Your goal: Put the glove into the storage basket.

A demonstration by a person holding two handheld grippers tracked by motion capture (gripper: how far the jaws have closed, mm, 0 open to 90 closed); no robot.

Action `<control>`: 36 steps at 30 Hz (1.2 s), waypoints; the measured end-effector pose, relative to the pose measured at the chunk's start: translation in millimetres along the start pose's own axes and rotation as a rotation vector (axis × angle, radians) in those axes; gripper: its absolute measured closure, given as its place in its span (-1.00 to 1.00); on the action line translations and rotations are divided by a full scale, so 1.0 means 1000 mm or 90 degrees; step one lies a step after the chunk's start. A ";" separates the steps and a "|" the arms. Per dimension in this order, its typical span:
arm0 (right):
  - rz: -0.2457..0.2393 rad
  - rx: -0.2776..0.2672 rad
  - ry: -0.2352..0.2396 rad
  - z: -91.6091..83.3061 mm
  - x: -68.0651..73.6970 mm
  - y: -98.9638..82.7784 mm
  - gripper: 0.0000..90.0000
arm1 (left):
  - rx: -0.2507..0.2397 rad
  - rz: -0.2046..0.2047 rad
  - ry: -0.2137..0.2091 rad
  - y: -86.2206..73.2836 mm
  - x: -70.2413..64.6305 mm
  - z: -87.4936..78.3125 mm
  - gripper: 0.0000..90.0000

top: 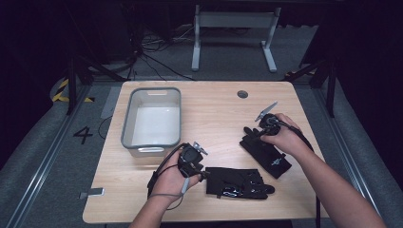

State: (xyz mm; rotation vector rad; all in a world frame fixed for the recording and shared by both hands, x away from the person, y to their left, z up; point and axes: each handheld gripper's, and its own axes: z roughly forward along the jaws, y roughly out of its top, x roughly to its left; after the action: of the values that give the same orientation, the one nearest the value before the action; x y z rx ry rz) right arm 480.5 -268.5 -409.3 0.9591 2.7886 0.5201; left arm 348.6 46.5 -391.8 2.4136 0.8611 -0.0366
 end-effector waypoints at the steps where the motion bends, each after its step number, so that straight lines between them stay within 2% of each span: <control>1: -0.001 0.004 0.004 0.001 0.000 -0.001 0.42 | 0.001 -0.001 0.000 0.000 0.000 0.000 0.38; 8: -0.025 0.028 0.008 -0.004 0.006 -0.007 0.36 | 0.003 0.000 0.001 -0.001 -0.001 0.001 0.38; 11: -0.017 0.036 0.017 -0.004 0.007 -0.013 0.32 | -0.001 0.000 0.003 -0.001 -0.001 0.000 0.40; 13: -0.010 0.047 0.011 0.002 0.007 -0.017 0.25 | 0.001 0.001 -0.002 0.000 -0.001 0.001 0.40; 16: 0.001 0.053 0.013 0.007 0.007 -0.018 0.26 | 0.004 0.004 -0.005 0.001 -0.001 0.002 0.40; 22: 0.028 0.056 0.031 0.008 0.004 -0.019 0.45 | 0.004 0.006 -0.006 0.001 -0.002 0.003 0.40; 23: 0.030 0.056 0.027 0.008 0.005 -0.019 0.55 | 0.004 0.005 -0.006 0.001 -0.002 0.004 0.40; 24: 0.030 0.056 0.027 0.008 0.005 -0.019 0.55 | 0.004 0.005 -0.006 0.001 -0.002 0.004 0.40; 29: 0.045 0.053 0.013 0.007 0.008 -0.018 0.80 | 0.001 0.007 -0.007 0.001 -0.003 0.003 0.40; 33: 0.058 0.051 0.008 0.005 0.008 -0.018 0.83 | 0.002 0.007 -0.008 0.002 -0.003 0.003 0.40; 36: 0.088 0.042 0.020 -0.002 0.008 -0.019 0.84 | 0.002 0.009 -0.009 0.003 -0.002 0.004 0.40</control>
State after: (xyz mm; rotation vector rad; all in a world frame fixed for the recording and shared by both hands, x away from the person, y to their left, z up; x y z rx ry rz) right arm 463.2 -277.6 -414.9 1.1734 2.7970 0.4658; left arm 348.9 41.6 -393.2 2.4189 0.8386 -0.0500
